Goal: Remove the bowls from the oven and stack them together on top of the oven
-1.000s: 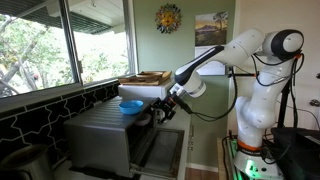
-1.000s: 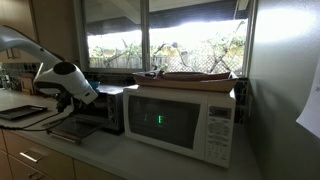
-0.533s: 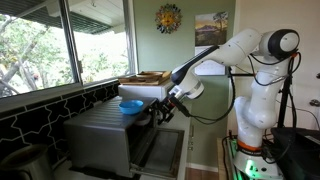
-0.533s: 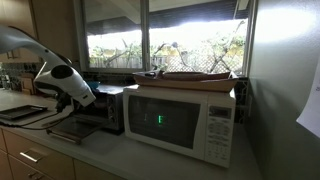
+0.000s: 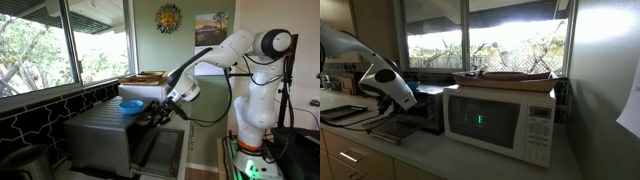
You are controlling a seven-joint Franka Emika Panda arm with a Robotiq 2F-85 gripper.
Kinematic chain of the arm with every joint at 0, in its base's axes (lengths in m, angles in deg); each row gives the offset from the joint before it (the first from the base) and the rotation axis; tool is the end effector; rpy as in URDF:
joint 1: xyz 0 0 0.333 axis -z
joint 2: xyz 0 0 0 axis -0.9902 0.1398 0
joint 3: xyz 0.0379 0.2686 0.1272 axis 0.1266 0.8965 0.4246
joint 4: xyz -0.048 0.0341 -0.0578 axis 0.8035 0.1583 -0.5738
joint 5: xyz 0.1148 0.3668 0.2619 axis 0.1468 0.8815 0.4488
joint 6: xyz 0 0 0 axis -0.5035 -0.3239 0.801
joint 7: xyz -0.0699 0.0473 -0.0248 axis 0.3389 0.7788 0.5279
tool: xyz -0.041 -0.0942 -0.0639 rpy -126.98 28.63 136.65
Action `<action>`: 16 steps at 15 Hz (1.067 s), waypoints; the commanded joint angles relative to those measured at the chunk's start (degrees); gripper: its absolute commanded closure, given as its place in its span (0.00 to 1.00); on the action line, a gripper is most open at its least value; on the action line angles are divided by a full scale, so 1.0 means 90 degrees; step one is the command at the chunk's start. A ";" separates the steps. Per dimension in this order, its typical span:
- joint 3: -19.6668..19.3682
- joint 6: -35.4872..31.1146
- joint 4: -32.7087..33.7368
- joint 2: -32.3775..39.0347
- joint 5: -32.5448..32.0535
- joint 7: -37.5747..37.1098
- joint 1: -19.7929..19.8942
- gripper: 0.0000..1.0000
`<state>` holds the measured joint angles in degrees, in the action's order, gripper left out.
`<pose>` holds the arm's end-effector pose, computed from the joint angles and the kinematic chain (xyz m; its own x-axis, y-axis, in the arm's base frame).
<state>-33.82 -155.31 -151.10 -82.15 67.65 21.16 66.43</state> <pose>0.4769 0.1136 0.3092 0.5371 -0.8426 -0.0398 -0.5703 -0.3279 -0.7531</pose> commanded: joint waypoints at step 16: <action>-0.0021 0.2889 -0.1013 -0.1850 -0.4301 -0.1217 0.0997 0.98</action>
<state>-33.60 -140.16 -156.39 -90.52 38.86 13.65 72.11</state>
